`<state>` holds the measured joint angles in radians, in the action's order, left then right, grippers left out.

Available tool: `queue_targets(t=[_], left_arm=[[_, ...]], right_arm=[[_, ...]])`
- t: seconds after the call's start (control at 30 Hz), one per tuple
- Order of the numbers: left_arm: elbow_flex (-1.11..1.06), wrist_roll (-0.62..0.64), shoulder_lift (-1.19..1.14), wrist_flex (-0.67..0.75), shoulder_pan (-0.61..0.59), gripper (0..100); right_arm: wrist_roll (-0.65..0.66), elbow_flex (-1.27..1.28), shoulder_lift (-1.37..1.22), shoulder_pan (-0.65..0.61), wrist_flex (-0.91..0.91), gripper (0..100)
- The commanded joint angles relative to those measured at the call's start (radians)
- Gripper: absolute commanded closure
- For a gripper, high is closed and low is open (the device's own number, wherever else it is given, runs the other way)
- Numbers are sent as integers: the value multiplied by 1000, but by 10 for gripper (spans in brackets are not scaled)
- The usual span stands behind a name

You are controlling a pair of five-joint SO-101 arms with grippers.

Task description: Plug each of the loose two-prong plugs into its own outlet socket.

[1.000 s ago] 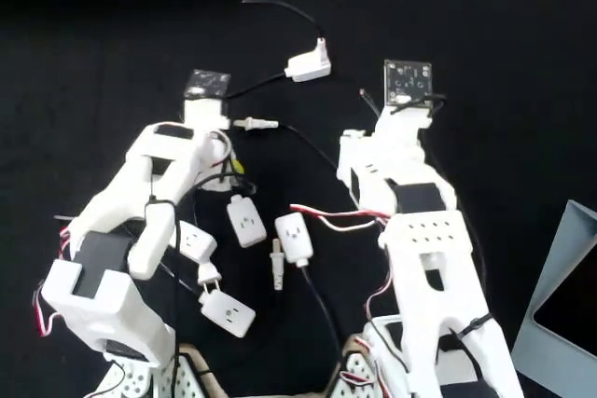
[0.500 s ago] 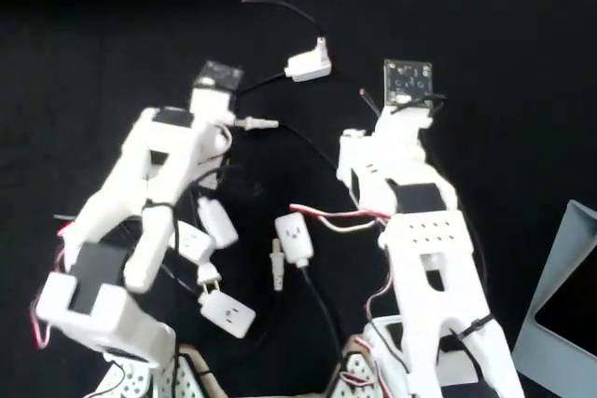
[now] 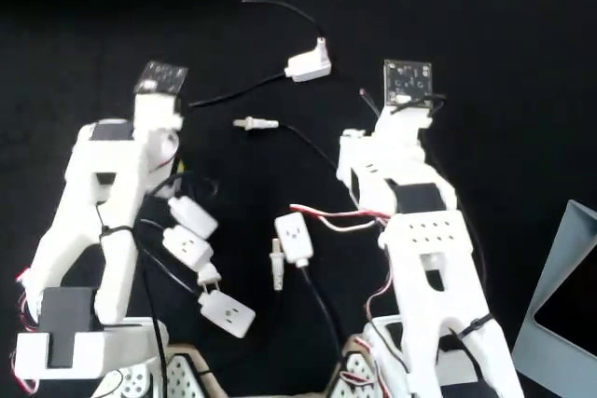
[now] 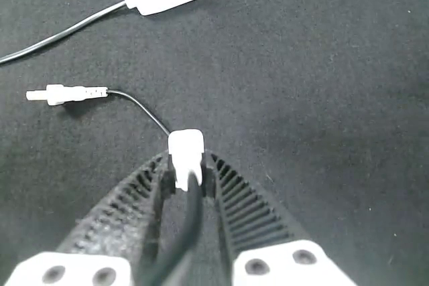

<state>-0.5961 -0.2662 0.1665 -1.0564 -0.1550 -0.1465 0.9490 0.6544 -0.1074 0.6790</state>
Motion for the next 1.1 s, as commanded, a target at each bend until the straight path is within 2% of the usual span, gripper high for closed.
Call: queue_targets(t=[0.0,0.2,0.47,0.73,0.87,1.07], left_arm=[[-41,-20,40,15,-87,737],[-148,-176,40,75,-177,779],[-268,-227,209,80,-216,777],[-504,-233,628,72,-134,775],[-631,-305,789,72,-82,774],[-641,-311,904,69,-79,773]], right_arm=[[-12,-73,28,15,-20,987],[-12,-73,28,14,-20,987],[-12,-73,28,14,-20,987],[-12,-73,28,14,-20,987],[-12,-73,28,14,-20,987],[-11,-71,28,-8,-18,987]])
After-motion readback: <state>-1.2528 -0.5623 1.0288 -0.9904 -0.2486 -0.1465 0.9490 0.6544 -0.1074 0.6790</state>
